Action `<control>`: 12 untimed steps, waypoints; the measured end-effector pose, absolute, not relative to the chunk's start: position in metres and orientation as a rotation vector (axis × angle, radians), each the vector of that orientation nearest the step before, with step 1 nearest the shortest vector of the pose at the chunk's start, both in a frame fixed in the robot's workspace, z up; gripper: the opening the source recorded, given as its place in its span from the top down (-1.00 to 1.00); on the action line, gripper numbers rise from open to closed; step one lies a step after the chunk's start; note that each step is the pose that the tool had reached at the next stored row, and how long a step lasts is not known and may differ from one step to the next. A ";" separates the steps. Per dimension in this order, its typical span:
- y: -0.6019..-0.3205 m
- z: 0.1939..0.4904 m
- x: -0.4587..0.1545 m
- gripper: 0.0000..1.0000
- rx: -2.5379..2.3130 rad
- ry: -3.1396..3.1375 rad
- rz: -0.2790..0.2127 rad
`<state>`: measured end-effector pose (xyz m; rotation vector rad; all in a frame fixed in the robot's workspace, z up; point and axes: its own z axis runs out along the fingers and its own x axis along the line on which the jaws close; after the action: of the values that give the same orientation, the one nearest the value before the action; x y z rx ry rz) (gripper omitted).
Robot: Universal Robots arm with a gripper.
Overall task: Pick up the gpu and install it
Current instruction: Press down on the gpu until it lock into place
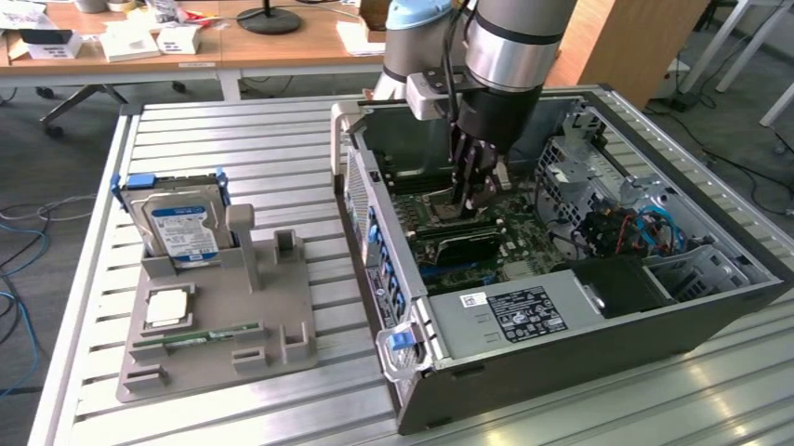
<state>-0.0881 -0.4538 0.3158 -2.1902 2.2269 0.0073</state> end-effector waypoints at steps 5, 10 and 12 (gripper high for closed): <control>-0.454 0.316 -0.088 0.36 -2.190 2.227 0.007; -0.454 0.316 -0.088 0.61 -2.190 2.227 0.007; -0.454 0.316 -0.088 0.79 -2.190 2.227 0.007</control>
<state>-0.0881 -0.4538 0.3158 -2.1902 2.2270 0.0073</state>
